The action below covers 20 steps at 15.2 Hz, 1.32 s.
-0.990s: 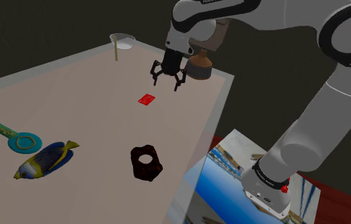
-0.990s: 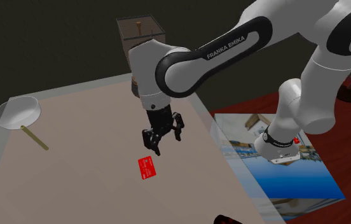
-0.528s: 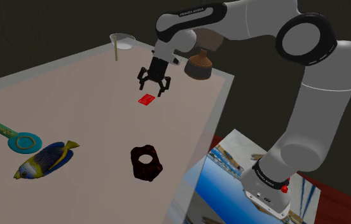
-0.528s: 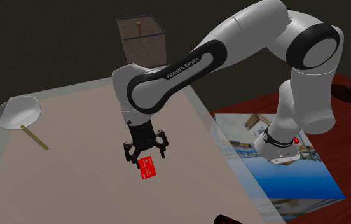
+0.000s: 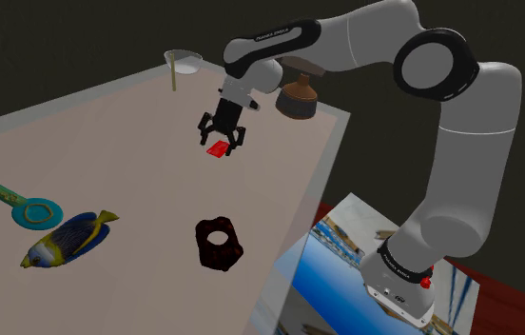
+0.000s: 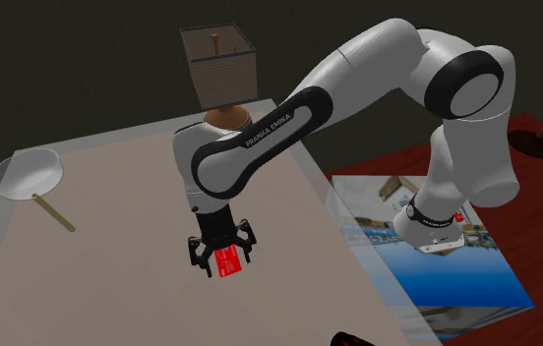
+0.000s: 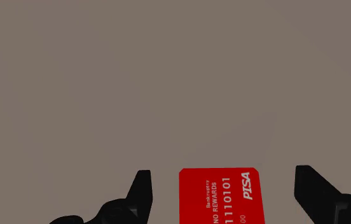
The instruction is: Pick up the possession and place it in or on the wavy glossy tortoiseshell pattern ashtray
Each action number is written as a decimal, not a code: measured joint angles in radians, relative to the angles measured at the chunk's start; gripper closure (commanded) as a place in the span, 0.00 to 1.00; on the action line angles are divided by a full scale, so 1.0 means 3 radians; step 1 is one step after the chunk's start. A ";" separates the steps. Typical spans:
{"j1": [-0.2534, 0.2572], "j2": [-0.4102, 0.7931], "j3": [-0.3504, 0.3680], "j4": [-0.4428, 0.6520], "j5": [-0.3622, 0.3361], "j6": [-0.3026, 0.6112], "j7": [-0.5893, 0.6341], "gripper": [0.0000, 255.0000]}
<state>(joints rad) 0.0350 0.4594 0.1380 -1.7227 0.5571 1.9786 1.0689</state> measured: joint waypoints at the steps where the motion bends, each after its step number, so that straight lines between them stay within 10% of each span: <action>1: 0.0007 0.0005 0.0004 -0.0028 0.0008 0.0033 -0.0009 0.00; 8: 0.0016 0.0015 0.0009 -0.0038 0.0013 0.0058 -0.0010 0.00; 9: 0.0016 0.0015 0.0009 -0.0038 0.0013 0.0058 -0.0010 1.00; 20: 0.0015 -0.0012 0.0006 -0.0022 0.0013 0.0042 0.0003 1.00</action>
<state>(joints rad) 0.0394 0.4559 0.1398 -1.7293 0.5609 1.9911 1.0699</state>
